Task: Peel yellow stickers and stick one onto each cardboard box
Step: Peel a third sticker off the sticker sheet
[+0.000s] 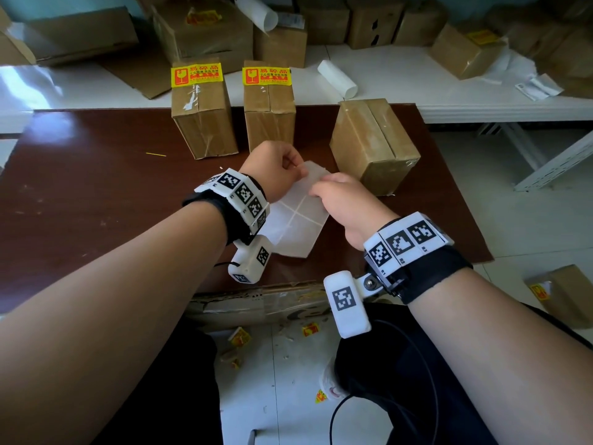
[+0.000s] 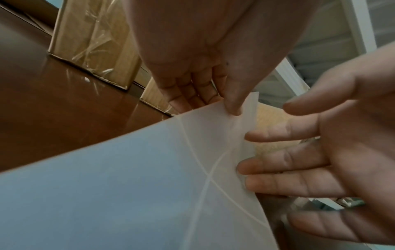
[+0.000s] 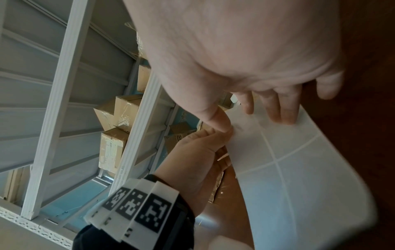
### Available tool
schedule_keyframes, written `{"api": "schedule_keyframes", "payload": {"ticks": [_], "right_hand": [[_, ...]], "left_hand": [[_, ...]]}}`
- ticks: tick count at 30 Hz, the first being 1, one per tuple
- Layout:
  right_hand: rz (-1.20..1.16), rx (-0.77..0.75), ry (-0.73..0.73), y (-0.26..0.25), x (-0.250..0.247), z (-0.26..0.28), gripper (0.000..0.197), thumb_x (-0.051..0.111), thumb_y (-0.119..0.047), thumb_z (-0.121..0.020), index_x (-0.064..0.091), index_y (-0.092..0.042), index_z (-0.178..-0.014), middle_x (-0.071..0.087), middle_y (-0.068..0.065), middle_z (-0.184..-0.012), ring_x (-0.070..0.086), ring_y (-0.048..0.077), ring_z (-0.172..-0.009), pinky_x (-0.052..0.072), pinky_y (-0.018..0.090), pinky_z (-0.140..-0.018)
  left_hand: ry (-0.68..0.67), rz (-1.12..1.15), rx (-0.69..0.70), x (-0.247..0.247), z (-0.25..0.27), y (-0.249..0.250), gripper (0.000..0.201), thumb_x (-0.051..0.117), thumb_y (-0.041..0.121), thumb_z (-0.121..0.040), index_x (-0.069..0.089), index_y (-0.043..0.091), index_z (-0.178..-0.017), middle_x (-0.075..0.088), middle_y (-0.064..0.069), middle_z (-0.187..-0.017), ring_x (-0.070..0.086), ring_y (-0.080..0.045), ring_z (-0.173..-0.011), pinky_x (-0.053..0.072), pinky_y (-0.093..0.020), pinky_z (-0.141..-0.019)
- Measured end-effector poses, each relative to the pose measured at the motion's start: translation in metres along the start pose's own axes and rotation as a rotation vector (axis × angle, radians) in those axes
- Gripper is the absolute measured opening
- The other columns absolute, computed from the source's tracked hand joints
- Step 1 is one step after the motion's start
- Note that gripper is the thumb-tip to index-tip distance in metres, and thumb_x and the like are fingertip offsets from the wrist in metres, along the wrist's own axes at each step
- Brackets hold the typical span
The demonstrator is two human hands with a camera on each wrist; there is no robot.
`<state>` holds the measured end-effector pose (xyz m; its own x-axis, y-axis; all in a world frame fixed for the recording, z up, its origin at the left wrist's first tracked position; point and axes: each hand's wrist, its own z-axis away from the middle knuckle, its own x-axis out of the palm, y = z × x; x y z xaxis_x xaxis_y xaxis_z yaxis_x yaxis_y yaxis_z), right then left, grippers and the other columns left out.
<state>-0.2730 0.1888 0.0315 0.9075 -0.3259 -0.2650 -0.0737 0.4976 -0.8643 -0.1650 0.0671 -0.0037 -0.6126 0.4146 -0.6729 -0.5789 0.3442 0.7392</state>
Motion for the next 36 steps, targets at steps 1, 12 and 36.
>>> {"api": "schedule_keyframes", "payload": {"ticks": [1,12,36], "right_hand": [[-0.010,-0.009,0.004,0.000,0.000,-0.001,0.010,0.059,-0.010,-0.107,0.057,-0.020,-0.104,0.058,-0.004,-0.089,0.055,0.010,-0.082,0.042,0.020,-0.066],[-0.433,-0.052,-0.099,-0.003,0.007,-0.007,0.037,0.074,-0.042,-0.101,0.072,-0.009,-0.118,0.079,0.000,-0.092,0.075,0.016,-0.091,0.055,0.042,-0.110],[-0.344,-0.174,-0.047,-0.038,0.024,0.033,0.013,0.065,-0.016,-0.104,0.078,-0.020,-0.105,0.083,0.013,-0.105,0.081,0.032,-0.099,0.061,0.050,-0.105]], "left_hand": [[0.007,-0.010,0.008,-0.004,0.000,0.001,0.010,0.072,0.026,-0.099,0.065,0.021,-0.093,0.061,0.004,-0.081,0.054,-0.011,-0.072,0.044,-0.021,-0.062],[-0.069,-0.058,0.211,-0.025,0.026,0.006,0.024,0.079,0.044,-0.091,0.075,0.022,-0.100,0.074,0.007,-0.090,0.064,-0.004,-0.075,0.047,-0.024,-0.068],[0.376,0.403,0.016,-0.044,0.077,0.015,0.026,0.069,0.032,-0.098,0.073,0.014,-0.116,0.078,0.000,-0.100,0.075,-0.013,-0.094,0.062,-0.038,-0.089]]}}
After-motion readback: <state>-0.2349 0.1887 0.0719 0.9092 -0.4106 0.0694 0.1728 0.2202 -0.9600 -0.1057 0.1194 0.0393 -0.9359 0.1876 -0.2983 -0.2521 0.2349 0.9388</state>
